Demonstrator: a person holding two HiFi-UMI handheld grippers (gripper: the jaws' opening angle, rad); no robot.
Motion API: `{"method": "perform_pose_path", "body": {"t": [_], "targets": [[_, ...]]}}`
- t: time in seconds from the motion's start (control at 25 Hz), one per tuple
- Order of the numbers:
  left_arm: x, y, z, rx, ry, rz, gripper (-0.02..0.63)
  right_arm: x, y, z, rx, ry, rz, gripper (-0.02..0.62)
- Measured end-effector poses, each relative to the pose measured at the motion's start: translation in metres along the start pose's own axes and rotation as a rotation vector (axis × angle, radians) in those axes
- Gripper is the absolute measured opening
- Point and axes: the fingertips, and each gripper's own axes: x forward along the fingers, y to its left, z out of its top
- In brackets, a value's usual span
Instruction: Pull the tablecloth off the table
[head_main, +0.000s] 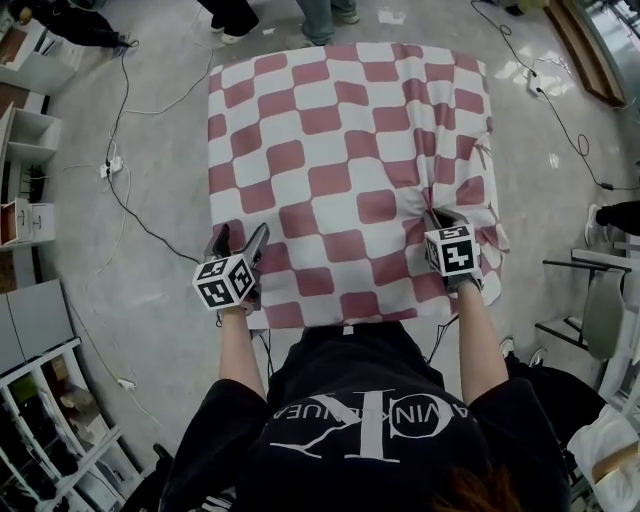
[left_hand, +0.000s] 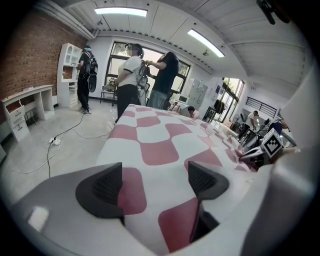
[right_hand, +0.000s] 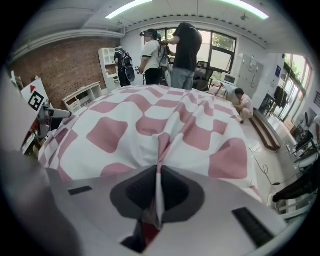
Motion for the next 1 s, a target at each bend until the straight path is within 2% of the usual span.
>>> {"method": "perform_pose_path", "body": {"t": [0.2,0.4,0.48,0.64,0.72,0.8,0.96,1.0], "targets": [[0.015,0.012,-0.005,-0.015,0.114,-0.021,0.436,0.002,-0.001,0.001,0.016,-0.008,0.011,0.032],[0.018,0.004,-0.012,0.082,0.234,-0.005,0.439,0.001,0.001,0.001,0.018,-0.017,0.009,0.031],[0.021,-0.006,-0.014,0.091,0.267,-0.020,0.438,0.002,0.000,0.001,0.018,-0.019,0.013,0.029],[0.026,-0.027,-0.020,0.125,0.306,-0.043,0.439,0.001,0.000,0.001,0.013,-0.020,0.018,0.028],[0.027,-0.036,-0.020,0.113,0.300,-0.048,0.438,0.001,0.001,0.002,0.011,-0.023,0.020,0.026],[0.029,-0.042,-0.022,0.131,0.305,-0.032,0.437,0.001,0.000,0.002,0.009,-0.023,0.020,0.026],[0.033,-0.050,-0.029,0.219,0.337,0.015,0.434,0.000,0.001,0.002,-0.003,-0.023,0.019,0.025],[0.034,-0.050,-0.030,0.231,0.339,0.035,0.410,-0.001,0.002,0.003,-0.009,-0.025,0.020,0.023]]}}
